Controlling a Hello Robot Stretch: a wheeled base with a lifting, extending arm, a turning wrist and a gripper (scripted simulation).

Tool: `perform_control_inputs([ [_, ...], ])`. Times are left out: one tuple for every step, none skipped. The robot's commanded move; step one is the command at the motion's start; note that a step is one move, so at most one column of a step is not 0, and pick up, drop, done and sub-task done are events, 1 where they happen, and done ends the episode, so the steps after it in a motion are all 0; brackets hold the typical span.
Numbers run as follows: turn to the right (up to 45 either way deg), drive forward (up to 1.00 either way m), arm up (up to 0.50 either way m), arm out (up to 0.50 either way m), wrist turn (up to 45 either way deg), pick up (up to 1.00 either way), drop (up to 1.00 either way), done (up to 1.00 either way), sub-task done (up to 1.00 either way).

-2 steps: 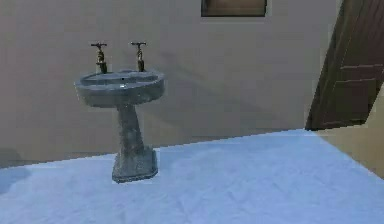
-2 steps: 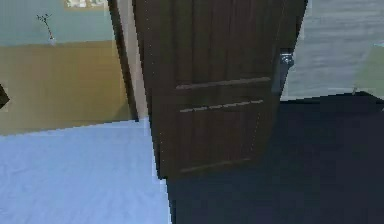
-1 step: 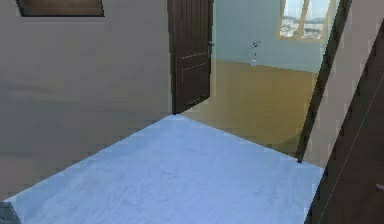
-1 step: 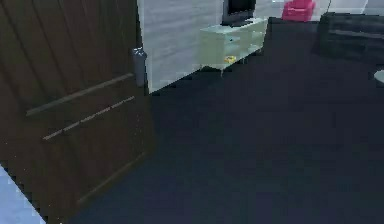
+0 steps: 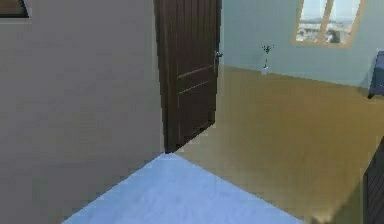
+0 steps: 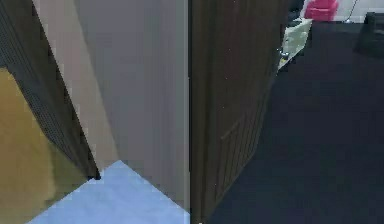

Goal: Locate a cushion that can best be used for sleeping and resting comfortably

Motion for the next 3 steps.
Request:
perform_control_inputs([
  [39.0,0.0,0.0,0.0,0.0,0.0,0.0,0.0,0.0],
  [0.0,0.05,0.0,0.0,0.0,0.0,0.0,0.0,0.0],
  [-12.0,0.0,0.0,0.0,0.0,0.0,0.0,0.0,0.0],
])
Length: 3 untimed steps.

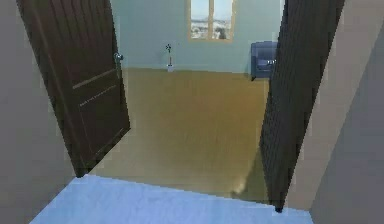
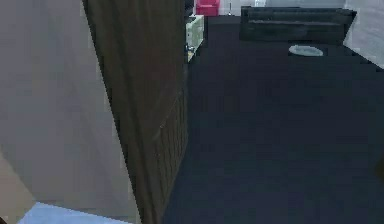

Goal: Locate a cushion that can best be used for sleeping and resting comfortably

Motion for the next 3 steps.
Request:
perform_control_inputs([
  [0.0,1.0,0.0,0.0,0.0,0.0,0.0,0.0,0.0],
  [0.0,0.9,0.0,0.0,0.0,0.0,0.0,0.0,0.0],
  [6.0,0.0,0.0,0.0,0.0,0.0,0.0,0.0,0.0],
])
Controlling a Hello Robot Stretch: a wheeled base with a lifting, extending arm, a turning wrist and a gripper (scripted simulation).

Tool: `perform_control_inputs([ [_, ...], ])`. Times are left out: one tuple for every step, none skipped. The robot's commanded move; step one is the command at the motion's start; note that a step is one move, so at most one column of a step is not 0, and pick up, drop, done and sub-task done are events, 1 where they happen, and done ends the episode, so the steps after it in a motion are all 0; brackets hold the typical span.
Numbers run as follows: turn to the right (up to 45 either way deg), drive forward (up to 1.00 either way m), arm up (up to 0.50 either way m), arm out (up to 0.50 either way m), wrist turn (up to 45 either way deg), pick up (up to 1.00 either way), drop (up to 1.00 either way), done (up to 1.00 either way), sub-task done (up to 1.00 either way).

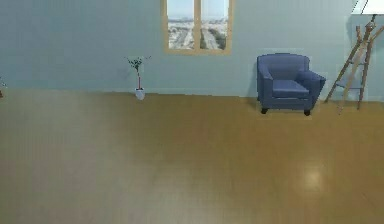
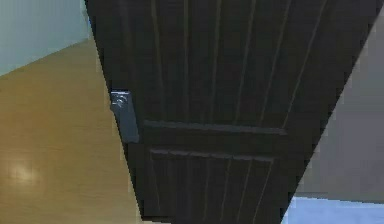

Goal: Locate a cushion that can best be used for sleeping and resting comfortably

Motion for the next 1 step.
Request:
perform_control_inputs([
  [0.0,0.75,0.0,0.0,0.0,0.0,0.0,0.0,0.0],
])
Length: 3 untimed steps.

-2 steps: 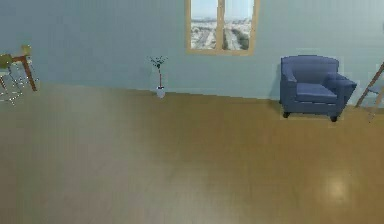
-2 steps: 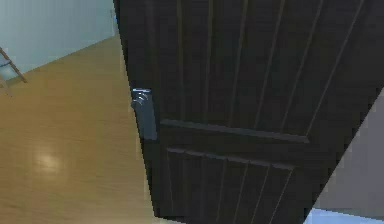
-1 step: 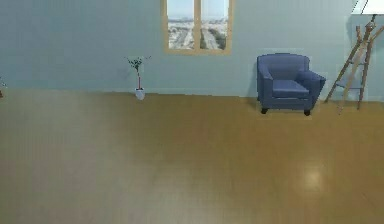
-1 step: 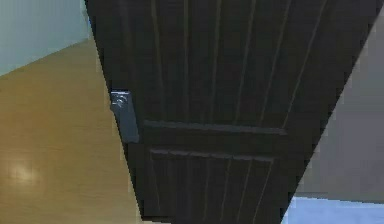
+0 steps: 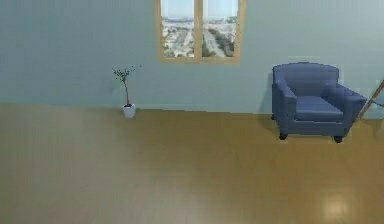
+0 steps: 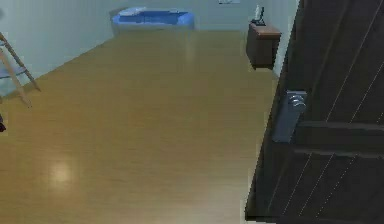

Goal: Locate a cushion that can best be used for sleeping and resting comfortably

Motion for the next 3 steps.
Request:
perform_control_inputs([
  [45.0,0.0,0.0,0.0,0.0,0.0,0.0,0.0,0.0],
  [21.0,0.0,0.0,0.0,0.0,0.0,0.0,0.0,0.0],
  [0.0,0.5,0.0,0.0,0.0,0.0,0.0,0.0,0.0],
])
